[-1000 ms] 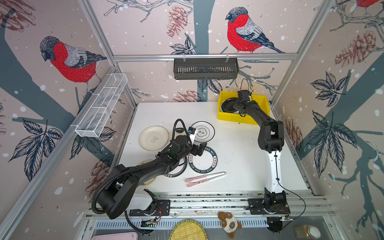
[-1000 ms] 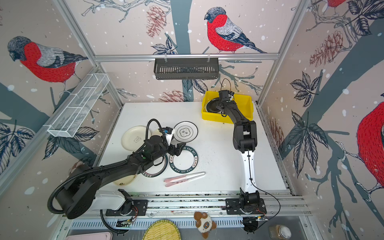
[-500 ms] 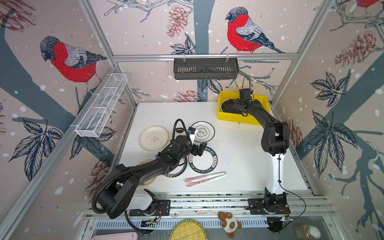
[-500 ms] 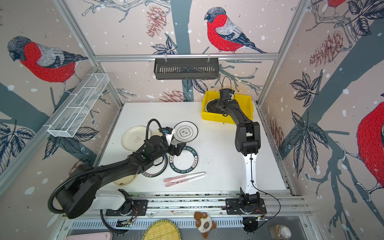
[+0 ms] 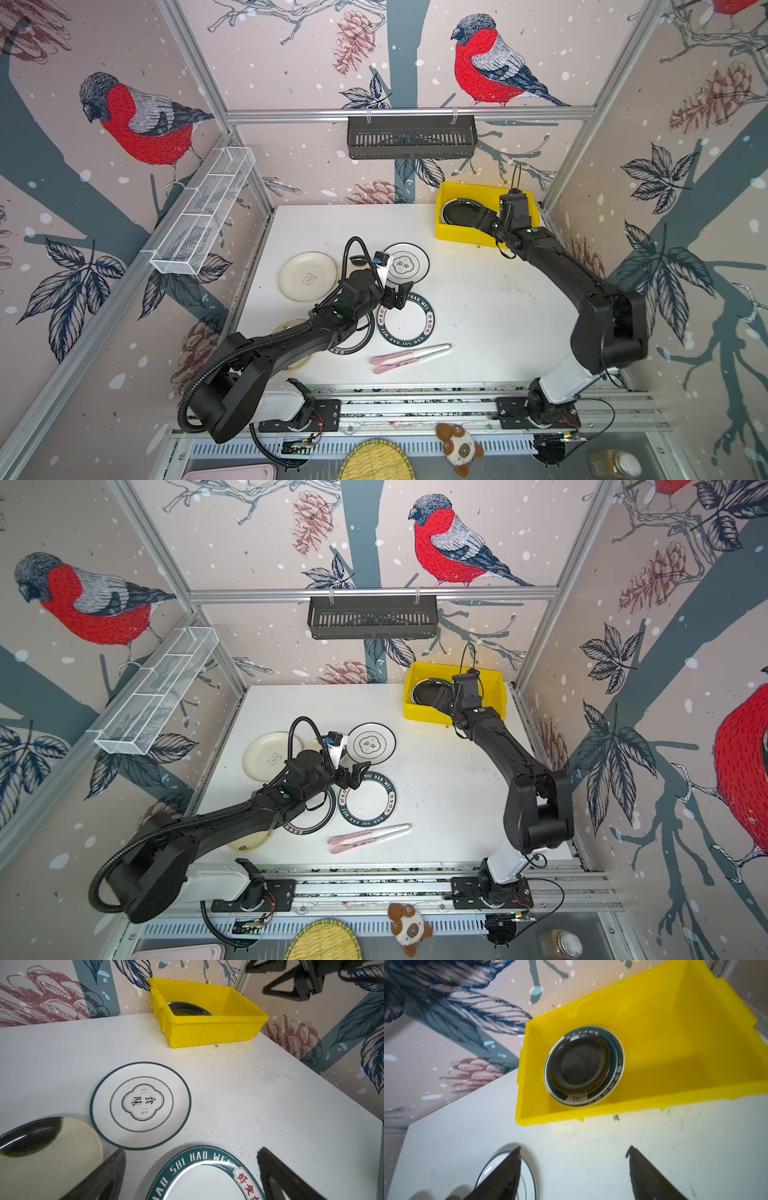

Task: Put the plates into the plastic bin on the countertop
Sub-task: 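Move the right gripper to the plate with HAO SHI HAO WEI rim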

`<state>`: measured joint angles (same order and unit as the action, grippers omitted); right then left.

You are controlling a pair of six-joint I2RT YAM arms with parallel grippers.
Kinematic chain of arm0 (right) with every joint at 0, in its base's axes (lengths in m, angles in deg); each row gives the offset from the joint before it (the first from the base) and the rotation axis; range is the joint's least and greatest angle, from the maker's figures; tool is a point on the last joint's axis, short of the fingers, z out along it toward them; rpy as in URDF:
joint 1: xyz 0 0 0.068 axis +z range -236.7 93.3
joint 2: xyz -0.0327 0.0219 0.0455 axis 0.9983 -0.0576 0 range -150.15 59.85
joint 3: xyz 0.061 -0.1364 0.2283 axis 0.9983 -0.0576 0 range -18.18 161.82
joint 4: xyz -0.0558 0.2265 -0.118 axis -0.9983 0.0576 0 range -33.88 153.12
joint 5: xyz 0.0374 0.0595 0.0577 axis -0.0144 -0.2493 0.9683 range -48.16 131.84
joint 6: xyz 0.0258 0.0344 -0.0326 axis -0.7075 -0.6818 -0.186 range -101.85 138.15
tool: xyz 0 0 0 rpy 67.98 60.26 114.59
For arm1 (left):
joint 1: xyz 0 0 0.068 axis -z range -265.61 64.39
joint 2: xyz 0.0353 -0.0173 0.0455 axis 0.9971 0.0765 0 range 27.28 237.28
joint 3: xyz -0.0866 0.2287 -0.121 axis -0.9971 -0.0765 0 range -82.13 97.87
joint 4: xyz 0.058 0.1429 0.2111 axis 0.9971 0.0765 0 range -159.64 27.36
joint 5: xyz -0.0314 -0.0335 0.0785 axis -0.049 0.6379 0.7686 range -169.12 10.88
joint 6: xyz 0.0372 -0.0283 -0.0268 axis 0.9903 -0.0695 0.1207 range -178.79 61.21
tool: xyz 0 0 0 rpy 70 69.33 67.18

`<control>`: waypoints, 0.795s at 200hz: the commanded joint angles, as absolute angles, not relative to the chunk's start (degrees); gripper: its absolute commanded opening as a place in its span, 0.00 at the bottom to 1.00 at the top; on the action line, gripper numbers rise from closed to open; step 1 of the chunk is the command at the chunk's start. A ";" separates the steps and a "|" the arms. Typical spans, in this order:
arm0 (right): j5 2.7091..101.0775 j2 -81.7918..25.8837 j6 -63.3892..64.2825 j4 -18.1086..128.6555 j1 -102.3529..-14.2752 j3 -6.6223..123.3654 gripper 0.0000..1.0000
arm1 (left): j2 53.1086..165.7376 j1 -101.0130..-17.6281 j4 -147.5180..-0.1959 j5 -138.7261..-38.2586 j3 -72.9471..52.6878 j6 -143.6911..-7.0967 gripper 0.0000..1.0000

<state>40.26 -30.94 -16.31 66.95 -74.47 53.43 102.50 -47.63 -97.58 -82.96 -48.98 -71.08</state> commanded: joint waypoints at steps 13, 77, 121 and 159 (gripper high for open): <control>53.61 -22.43 -18.79 58.74 -75.18 40.45 0.82 | 102.02 -47.64 -96.90 -79.72 -47.72 -74.67 0.98; 66.53 -19.37 -19.78 49.27 -71.61 25.06 0.81 | 94.69 -47.64 -88.26 -77.89 -51.72 -82.40 0.98; 70.29 -27.50 -18.38 48.24 -66.38 25.19 0.73 | 90.70 -47.90 -84.63 -79.43 -55.14 -87.32 0.98; 75.03 -32.01 -19.24 43.38 -63.77 22.60 0.62 | 89.93 -48.08 -84.81 -82.65 -56.97 -91.46 0.98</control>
